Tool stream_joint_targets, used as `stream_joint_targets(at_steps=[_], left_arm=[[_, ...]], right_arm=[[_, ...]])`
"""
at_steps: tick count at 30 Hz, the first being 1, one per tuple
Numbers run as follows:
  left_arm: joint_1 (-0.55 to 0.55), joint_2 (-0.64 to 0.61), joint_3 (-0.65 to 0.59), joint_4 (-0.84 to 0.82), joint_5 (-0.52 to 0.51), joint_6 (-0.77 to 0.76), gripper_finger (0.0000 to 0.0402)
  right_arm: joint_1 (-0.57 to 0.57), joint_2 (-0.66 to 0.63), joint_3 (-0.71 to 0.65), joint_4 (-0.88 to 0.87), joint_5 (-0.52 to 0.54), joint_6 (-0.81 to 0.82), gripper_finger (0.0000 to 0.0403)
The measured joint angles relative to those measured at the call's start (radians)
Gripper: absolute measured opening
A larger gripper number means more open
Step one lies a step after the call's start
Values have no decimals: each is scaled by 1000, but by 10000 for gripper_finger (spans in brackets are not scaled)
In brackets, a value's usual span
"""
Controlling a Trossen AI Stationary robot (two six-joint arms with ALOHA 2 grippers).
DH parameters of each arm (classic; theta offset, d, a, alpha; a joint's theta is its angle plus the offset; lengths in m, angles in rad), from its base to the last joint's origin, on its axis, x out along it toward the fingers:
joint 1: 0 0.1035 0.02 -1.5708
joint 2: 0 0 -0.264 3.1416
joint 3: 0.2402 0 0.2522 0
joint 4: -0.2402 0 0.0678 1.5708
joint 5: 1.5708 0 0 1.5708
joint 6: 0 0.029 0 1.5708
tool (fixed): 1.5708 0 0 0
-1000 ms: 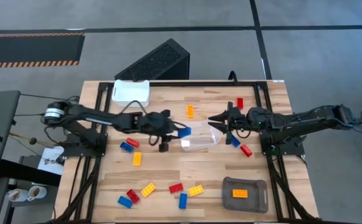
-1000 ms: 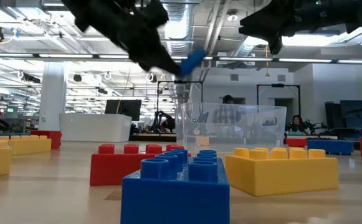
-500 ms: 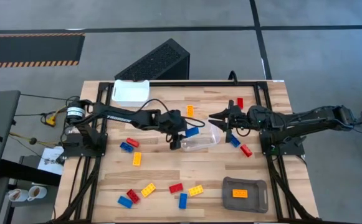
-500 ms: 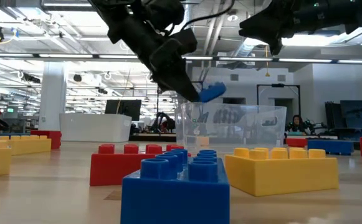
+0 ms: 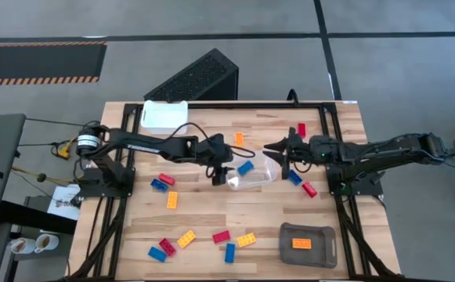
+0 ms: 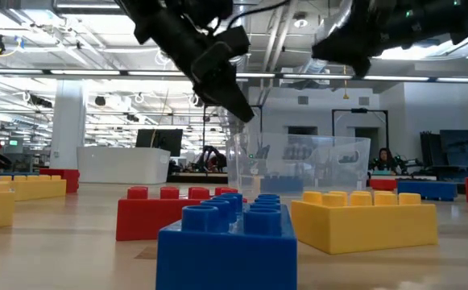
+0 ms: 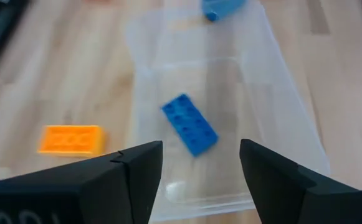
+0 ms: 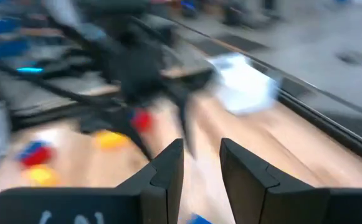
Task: Sort & place blocks by color
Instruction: Put the red game piece into the white bin
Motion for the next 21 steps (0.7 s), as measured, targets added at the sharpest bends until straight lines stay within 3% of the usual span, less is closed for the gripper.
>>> stream_joint_targets(at_steps=[3, 5, 13, 21], left_arm=[[-16, -36, -1, 2, -46, -3, 186], [-26, -58, -2, 2, -56, 7, 176], [-1, -121, -140, 189, -28, 32, 137], [9, -205, -332, 518, 59, -29, 123]], right_arm=[[-18, 0, 0, -137, 152, 74, 127], [-37, -1, 0, -216, 194, 125, 127], [-120, -1, 0, -398, 214, 237, 127], [-222, -1, 0, -535, 217, 316, 127]])
